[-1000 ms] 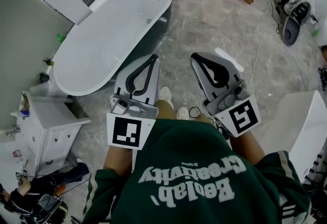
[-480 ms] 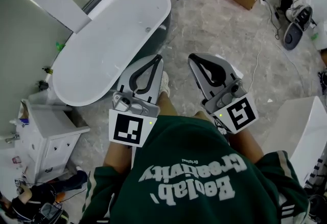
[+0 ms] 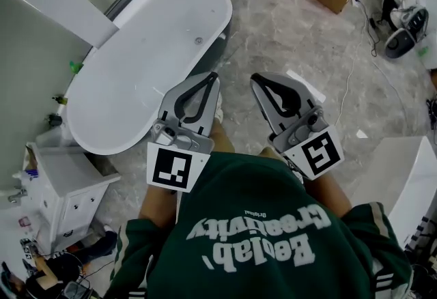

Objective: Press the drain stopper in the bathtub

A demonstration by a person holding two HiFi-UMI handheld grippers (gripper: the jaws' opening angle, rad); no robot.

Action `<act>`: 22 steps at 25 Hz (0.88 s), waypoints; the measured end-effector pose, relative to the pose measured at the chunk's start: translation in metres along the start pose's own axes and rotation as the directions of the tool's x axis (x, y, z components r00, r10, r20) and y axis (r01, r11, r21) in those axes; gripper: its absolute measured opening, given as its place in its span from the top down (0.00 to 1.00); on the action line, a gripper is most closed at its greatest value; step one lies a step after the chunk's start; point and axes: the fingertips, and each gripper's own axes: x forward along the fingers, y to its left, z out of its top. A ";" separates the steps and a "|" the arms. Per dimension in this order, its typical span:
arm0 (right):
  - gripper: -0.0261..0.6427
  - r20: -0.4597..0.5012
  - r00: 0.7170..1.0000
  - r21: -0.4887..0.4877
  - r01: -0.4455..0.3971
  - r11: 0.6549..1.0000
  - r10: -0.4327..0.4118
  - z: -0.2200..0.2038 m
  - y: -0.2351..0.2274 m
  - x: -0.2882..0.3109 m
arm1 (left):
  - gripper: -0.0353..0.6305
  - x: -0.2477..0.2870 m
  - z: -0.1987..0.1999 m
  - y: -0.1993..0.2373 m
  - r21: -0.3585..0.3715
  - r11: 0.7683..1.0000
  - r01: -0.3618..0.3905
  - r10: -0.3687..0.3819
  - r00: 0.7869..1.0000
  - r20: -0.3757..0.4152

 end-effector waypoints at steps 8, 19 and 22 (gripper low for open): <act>0.94 -0.069 0.997 0.001 0.023 1.000 -0.023 -0.040 -0.064 0.101 | 0.94 0.074 -0.044 0.106 -0.085 0.996 -0.016 0.015 1.000 -0.018; 0.94 -0.136 0.988 0.029 0.074 0.997 -0.070 -0.070 -0.157 0.254 | 0.94 0.173 -0.092 0.260 -0.118 0.993 0.007 -0.014 0.998 -0.061; 0.94 -0.149 0.985 0.028 0.090 0.996 -0.085 -0.080 -0.174 0.293 | 0.94 0.193 -0.105 0.295 -0.123 0.992 0.015 -0.022 0.998 -0.057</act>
